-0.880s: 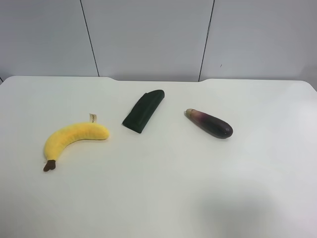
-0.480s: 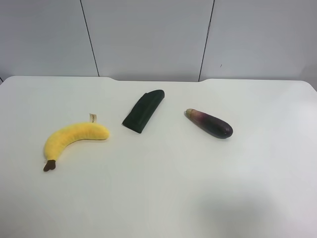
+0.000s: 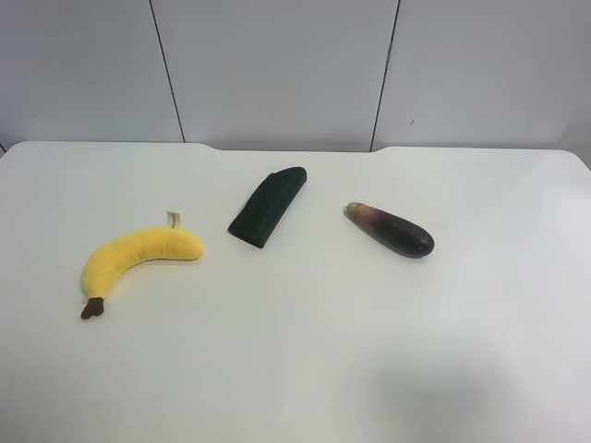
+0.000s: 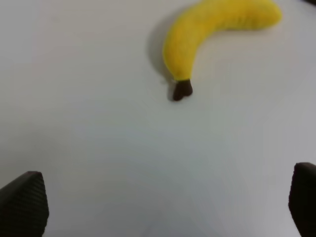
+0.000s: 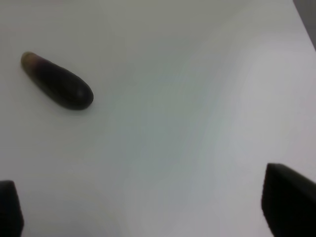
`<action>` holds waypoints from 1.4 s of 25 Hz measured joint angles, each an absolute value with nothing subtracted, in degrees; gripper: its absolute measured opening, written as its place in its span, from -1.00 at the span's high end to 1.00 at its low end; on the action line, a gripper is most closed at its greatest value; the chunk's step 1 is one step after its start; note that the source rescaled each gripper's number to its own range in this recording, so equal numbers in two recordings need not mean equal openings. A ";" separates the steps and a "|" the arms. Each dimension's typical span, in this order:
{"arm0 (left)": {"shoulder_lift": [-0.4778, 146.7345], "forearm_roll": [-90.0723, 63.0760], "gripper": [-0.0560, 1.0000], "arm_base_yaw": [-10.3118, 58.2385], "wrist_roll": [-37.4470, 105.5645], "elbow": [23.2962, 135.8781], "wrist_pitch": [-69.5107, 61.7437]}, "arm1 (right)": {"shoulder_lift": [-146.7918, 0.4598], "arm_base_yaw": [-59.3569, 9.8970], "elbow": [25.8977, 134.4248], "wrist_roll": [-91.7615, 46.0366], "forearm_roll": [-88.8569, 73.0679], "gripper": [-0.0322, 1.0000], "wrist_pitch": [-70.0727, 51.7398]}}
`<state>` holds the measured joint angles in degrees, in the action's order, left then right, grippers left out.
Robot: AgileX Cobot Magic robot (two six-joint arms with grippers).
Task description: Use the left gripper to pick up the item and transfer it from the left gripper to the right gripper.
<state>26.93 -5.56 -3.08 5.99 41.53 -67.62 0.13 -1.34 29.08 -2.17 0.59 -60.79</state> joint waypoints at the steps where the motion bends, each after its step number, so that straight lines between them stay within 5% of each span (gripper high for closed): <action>1: 30.72 -5.56 -1.00 -2.27 6.31 42.58 -67.52 | 0.13 -1.34 29.08 -2.17 0.59 -0.91 -60.79; 17: 79.94 -5.32 -1.00 5.78 21.61 44.36 -40.01 | 0.13 -1.34 29.08 -2.17 0.54 -0.91 -60.79; 35: 100.93 -4.64 -1.00 5.78 24.42 44.42 -20.88 | 0.13 -1.34 29.08 -2.17 0.54 -0.91 -60.79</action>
